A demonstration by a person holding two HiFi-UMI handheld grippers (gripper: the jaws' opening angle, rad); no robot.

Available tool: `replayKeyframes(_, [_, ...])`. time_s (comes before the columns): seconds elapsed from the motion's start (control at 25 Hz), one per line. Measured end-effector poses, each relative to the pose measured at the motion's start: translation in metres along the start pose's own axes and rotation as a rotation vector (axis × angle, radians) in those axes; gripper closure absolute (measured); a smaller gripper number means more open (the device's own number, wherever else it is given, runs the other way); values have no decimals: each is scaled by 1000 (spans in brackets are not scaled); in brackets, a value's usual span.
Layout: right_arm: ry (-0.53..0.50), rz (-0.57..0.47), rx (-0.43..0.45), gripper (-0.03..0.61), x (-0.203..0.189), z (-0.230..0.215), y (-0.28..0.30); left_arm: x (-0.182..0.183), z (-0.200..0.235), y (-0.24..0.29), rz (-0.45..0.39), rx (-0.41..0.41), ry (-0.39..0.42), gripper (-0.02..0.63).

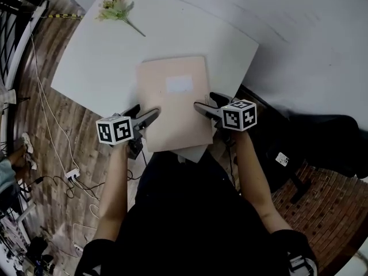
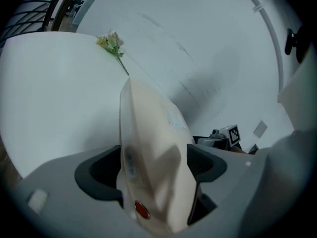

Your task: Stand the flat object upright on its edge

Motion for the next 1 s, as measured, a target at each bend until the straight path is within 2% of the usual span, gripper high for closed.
replayKeyframes(0.12, [21,53,43,239,1,-3,6,-2,3,4,51,-23,-18,210])
replayKeyframes(0.28, [42,117,76,239,1,-7,13,-2,4,9,72,-69,-75,210])
replayKeyframes(0.6, [90,162,86,239,4,-15,17,0,9,13,136,-46,-73,213])
replayKeyframes(1.0, [146,209,83,241,4,-21,19,1,12,14,162,-39,-94,247])
Point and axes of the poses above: the fingertips, and each gripper's own axes: y forward along the fingers, z to its left, x out of its top, the point moved 8 cm from there along -y, backward along the fingers, and after that the axes turned 2 degrees about y, right-handed, at the moved point
